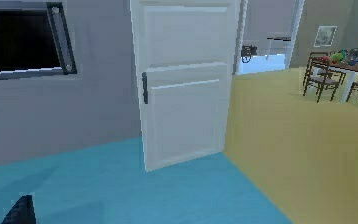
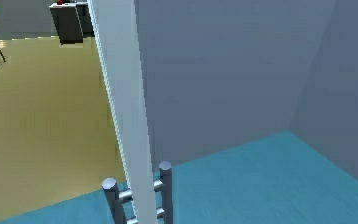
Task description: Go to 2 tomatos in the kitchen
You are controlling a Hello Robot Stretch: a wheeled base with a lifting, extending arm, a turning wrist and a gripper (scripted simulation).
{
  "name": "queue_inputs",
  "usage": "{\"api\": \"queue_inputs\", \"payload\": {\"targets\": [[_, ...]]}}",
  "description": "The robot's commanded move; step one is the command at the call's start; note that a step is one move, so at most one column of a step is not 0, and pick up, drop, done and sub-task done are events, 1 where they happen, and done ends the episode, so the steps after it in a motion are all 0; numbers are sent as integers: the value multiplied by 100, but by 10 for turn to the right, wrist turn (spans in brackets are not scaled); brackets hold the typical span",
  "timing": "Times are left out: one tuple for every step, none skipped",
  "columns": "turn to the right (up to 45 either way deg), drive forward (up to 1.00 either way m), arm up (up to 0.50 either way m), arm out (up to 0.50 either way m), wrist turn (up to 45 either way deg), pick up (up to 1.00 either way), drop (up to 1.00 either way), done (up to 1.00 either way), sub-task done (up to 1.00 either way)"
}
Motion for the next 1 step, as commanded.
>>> {"api": "queue_inputs", "payload": {"targets": [[-450, 0, 0, 0, 0, 0, 0, 0, 0]]}}
